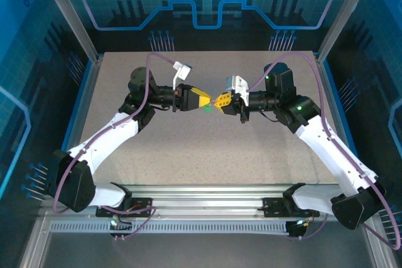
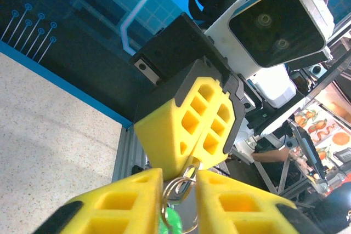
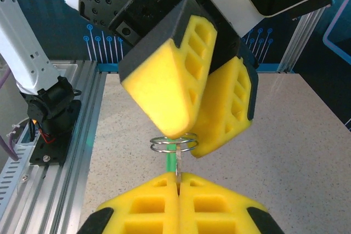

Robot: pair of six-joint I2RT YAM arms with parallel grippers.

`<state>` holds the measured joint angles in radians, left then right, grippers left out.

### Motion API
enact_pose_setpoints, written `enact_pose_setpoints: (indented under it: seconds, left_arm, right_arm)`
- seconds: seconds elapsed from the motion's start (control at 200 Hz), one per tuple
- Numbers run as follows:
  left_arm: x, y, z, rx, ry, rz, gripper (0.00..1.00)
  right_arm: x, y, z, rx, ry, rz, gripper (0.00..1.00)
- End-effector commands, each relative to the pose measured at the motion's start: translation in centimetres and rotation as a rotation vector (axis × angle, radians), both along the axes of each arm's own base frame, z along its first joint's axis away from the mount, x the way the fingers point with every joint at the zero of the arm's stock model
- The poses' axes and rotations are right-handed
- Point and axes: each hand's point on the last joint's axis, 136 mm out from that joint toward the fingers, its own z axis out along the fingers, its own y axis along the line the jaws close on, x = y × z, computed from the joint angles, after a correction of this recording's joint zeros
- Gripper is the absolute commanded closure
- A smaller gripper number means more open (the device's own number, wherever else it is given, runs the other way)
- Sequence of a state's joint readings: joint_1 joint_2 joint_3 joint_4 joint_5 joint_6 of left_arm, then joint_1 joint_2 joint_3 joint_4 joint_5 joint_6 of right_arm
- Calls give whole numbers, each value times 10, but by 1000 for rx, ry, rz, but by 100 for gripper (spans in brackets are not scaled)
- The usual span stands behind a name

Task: Remove the keys from the keyring

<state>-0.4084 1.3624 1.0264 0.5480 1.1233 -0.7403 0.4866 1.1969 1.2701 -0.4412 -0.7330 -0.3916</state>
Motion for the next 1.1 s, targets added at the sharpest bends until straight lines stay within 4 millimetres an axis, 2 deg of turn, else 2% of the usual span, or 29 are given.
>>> enact_pose_setpoints:
  seconds: [0.0, 0.13, 0.465, 0.801, 0.876, 0.966, 1.096]
  left_arm:
    - [-3, 2, 15, -20, -41, -14, 84]
    - [-2, 5, 17, -32, -50, 1, 100]
    - [14, 8, 19, -62, -24, 106, 100]
    - [12, 8, 19, -65, -28, 100, 100]
    - [11, 9, 19, -65, -32, 101, 88]
    - [13, 10, 17, -59, -33, 117, 69]
    - [12, 11, 17, -56, -49, 128, 63]
  right_arm:
    - [0, -5, 9, 22, -10, -18, 100]
    - [1, -6, 9, 24, -21, -29, 100]
    - [5, -13, 12, 46, -152, -139, 100]
    - [6, -11, 12, 37, -162, -152, 100]
    - [6, -11, 12, 36, -157, -147, 100]
    - [6, -10, 11, 33, -154, -145, 100]
    - [5, -11, 10, 23, -145, -142, 100]
